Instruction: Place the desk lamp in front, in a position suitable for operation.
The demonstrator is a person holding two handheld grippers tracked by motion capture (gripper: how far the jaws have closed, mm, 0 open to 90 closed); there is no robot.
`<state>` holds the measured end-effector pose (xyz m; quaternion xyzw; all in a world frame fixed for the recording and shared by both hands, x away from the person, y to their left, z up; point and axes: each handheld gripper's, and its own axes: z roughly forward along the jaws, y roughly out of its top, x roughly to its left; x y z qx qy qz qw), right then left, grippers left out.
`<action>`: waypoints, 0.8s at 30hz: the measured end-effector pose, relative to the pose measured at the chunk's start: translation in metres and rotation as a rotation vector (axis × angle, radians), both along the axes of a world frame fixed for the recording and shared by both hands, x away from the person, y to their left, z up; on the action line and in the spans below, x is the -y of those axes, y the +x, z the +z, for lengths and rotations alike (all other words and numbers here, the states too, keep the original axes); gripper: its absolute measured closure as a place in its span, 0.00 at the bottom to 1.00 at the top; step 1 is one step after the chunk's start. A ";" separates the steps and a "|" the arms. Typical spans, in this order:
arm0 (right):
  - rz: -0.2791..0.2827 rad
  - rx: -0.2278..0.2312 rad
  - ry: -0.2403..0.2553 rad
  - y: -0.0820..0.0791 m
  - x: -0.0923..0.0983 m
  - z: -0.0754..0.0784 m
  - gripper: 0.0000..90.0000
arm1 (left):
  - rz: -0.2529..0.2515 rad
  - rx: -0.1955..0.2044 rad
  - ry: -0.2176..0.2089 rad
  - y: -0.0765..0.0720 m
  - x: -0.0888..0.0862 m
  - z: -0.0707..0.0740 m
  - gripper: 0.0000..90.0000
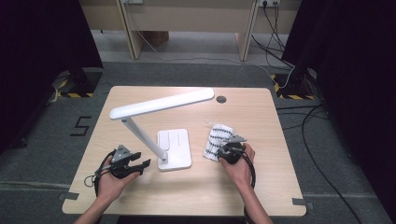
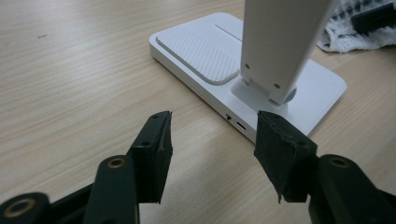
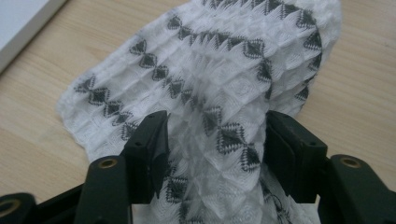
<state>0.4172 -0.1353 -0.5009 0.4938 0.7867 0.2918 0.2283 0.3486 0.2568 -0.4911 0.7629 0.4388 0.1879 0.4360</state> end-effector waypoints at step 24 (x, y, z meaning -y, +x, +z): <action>0.166 0.037 0.066 -0.037 -0.023 0.012 0.90 | -0.071 0.042 -0.040 -0.029 0.008 0.012 0.47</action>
